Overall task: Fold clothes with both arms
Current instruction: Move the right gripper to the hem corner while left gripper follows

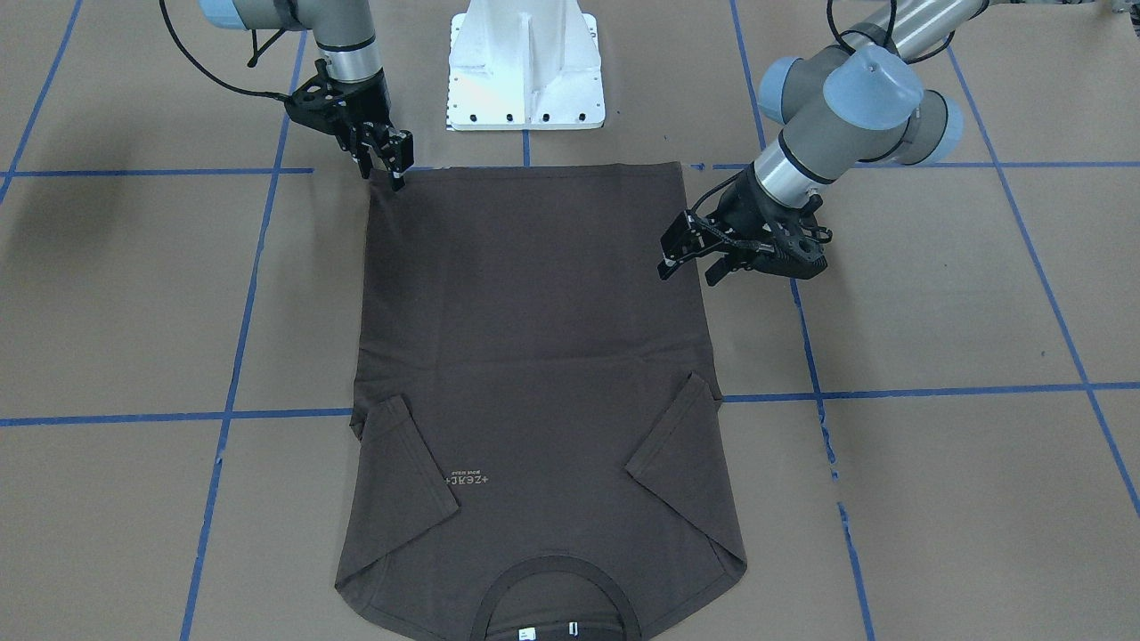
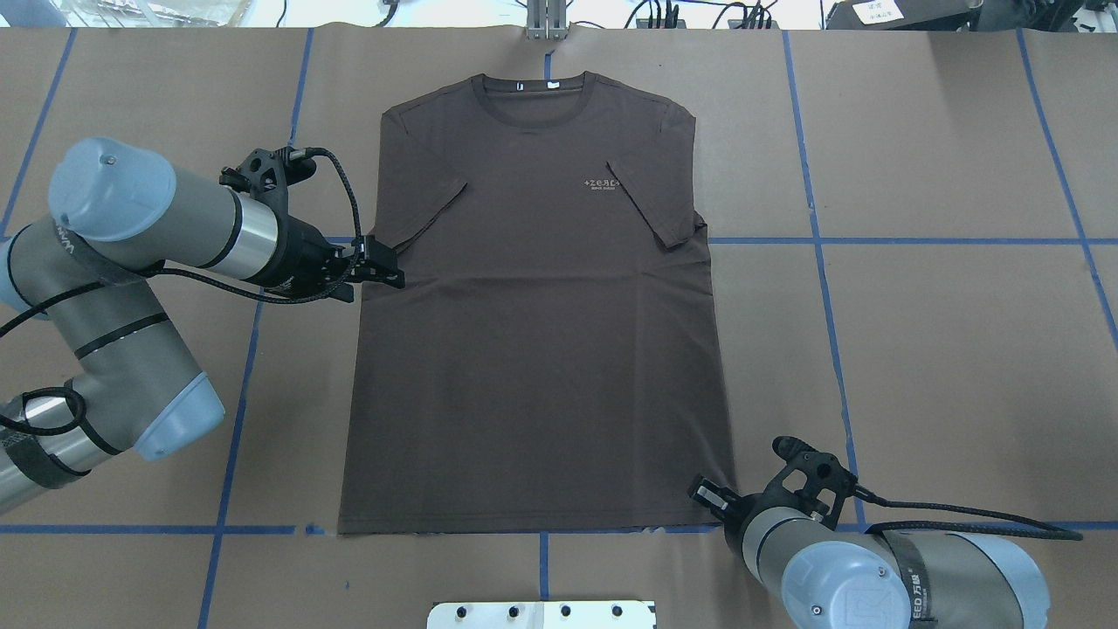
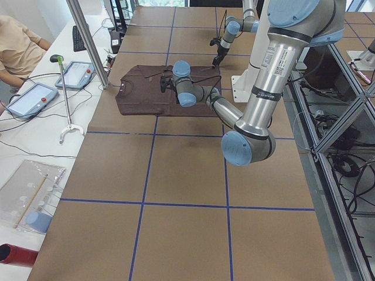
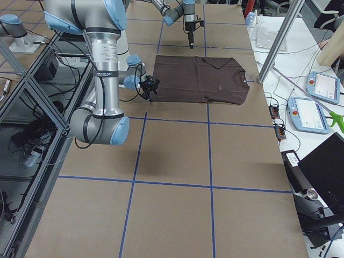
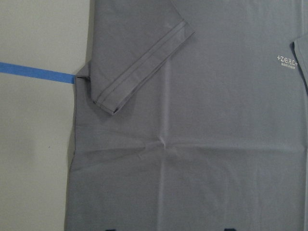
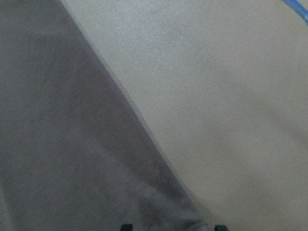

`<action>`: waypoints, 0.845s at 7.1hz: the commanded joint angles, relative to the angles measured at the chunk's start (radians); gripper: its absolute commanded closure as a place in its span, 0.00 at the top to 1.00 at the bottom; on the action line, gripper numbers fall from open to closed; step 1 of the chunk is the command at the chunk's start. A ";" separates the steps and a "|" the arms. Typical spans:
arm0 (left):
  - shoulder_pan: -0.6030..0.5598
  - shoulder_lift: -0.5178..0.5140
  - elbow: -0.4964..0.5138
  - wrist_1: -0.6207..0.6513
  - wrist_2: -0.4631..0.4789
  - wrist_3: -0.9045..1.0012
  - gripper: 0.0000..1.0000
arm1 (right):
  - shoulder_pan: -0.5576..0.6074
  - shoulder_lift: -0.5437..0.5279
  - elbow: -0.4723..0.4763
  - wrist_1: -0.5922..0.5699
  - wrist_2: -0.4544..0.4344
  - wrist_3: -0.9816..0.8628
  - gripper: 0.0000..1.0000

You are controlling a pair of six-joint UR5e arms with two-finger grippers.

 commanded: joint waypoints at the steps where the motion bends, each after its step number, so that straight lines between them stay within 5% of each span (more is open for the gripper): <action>1: 0.001 0.000 -0.001 0.000 0.002 -0.001 0.81 | 0.001 -0.001 0.002 0.000 0.004 -0.001 0.00; 4: 0.028 0.034 -0.047 0.008 0.017 -0.185 0.81 | 0.013 -0.003 0.077 0.000 0.070 -0.001 0.00; 5: 0.144 0.125 -0.147 0.012 0.167 -0.275 0.80 | 0.014 -0.003 0.100 0.000 0.070 -0.001 0.00; 6: 0.178 0.234 -0.246 0.034 0.201 -0.324 0.78 | 0.019 -0.003 0.098 0.000 0.070 0.000 0.00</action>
